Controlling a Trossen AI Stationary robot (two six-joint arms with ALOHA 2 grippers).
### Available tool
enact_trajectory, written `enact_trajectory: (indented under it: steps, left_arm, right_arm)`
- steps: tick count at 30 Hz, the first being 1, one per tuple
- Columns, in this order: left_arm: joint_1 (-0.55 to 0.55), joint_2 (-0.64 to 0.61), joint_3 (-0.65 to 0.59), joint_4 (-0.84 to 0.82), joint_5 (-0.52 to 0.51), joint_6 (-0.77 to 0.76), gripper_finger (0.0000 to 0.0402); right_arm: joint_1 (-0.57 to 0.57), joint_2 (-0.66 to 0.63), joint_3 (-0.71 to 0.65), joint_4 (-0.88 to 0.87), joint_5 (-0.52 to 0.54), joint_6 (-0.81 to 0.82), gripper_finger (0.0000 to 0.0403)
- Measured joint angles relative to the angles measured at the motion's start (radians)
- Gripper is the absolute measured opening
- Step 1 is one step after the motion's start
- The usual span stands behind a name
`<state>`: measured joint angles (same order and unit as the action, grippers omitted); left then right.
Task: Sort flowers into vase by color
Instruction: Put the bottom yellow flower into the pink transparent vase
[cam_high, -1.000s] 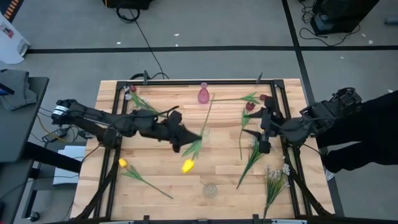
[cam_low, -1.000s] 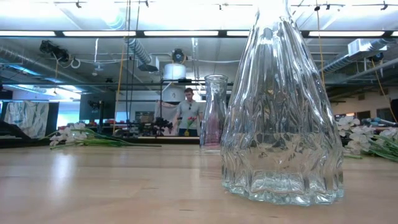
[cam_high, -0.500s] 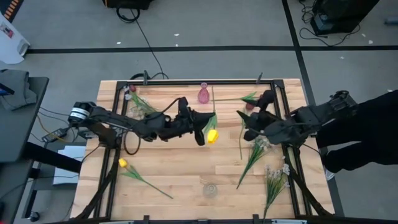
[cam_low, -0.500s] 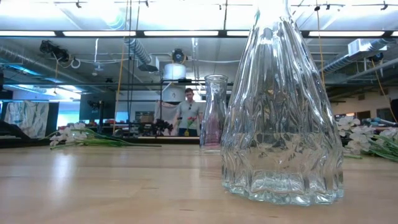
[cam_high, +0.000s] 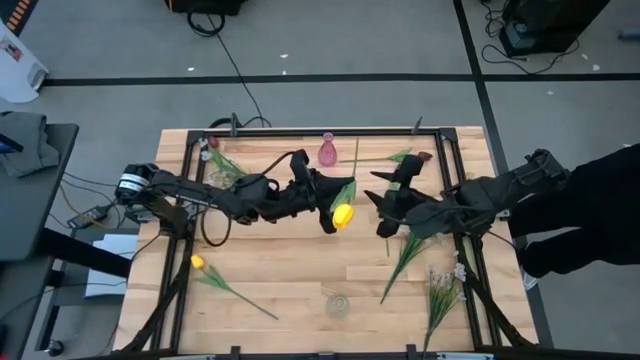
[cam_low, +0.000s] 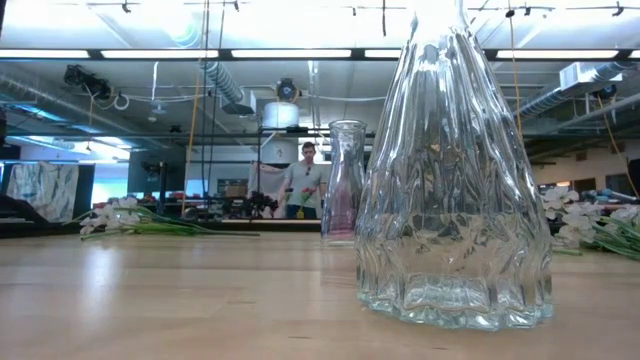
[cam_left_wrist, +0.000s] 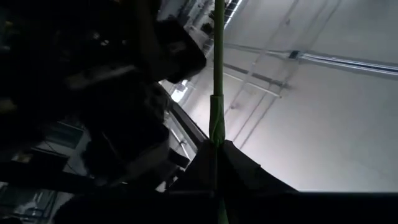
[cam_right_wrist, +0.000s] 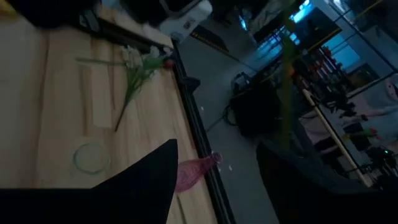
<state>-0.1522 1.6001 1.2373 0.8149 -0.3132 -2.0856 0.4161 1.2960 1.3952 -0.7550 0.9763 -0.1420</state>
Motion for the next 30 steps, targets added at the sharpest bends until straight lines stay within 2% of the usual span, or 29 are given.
enact_trajectory:
  steps: [5, 10, 23, 30]
  left_arm:
    - [0.011, 0.000, 0.000, -0.103, -0.001, -0.041, 0.0008]
    - [0.028, 0.000, -0.001, -0.160, -0.014, -0.110, 0.0008]
    - [0.050, 0.000, -0.001, -0.135, -0.037, -0.146, 0.0008]
    - [0.038, 0.000, -0.001, -0.119, 0.001, -0.177, 0.0008]
  right_arm:
    - [0.029, -0.060, 0.000, 0.086, 0.058, -0.109, 0.0228]
    - [0.021, -0.069, 0.000, 0.163, 0.043, -0.201, 0.0228]
    - [-0.035, -0.005, 0.000, 0.162, -0.034, -0.117, 0.0228]
    - [-0.060, 0.006, 0.000, 0.166, -0.098, -0.088, 0.0228]
